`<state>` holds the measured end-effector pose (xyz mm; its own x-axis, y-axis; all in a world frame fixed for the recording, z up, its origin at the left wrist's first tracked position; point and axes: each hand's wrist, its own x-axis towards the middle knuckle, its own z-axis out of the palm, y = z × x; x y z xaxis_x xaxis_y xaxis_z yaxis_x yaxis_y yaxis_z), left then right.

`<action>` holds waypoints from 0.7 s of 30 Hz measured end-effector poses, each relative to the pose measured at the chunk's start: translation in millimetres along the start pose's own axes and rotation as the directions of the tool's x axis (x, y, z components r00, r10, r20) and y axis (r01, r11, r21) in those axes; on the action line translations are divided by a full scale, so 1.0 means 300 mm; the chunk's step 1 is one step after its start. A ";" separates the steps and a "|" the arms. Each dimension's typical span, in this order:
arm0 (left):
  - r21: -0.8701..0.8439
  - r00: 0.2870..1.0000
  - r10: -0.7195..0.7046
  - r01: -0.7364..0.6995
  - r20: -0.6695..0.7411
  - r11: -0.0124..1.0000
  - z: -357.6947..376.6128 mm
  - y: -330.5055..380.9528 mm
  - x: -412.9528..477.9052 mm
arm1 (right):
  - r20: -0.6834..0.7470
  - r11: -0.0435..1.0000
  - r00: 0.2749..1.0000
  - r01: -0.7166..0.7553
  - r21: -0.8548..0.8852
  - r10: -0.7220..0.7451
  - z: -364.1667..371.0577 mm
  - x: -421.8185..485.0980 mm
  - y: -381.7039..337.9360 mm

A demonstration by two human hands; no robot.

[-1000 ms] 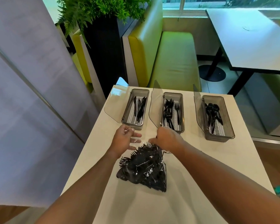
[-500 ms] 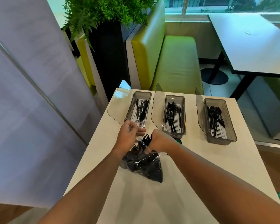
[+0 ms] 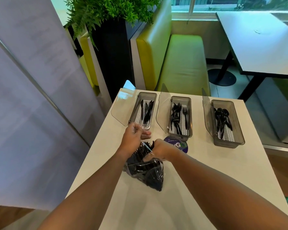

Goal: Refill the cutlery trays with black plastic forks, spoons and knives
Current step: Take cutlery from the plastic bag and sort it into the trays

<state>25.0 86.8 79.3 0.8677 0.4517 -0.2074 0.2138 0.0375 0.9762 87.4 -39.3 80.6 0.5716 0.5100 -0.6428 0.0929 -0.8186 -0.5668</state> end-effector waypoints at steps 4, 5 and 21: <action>0.022 1.000 -0.014 0.014 0.008 1.000 0.010 0.011 -0.007 | 0.028 0.998 0.999 0.021 0.060 -0.023 0.009 0.006 0.023; 0.025 1.000 -0.010 0.010 0.004 1.000 0.011 0.010 -0.007 | 0.018 0.997 0.999 0.036 0.068 -0.037 0.012 0.012 0.028; 0.087 0.999 -0.050 0.051 -0.012 0.995 -0.023 -0.011 0.010 | 0.014 0.954 0.990 0.134 0.270 -0.143 0.001 0.026 0.077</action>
<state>24.0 94.1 75.9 0.8507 0.4595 -0.2551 0.2959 -0.0176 0.9550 93.8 -54.1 62.5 0.5407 0.6255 -0.5625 -0.0547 -0.6411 -0.7655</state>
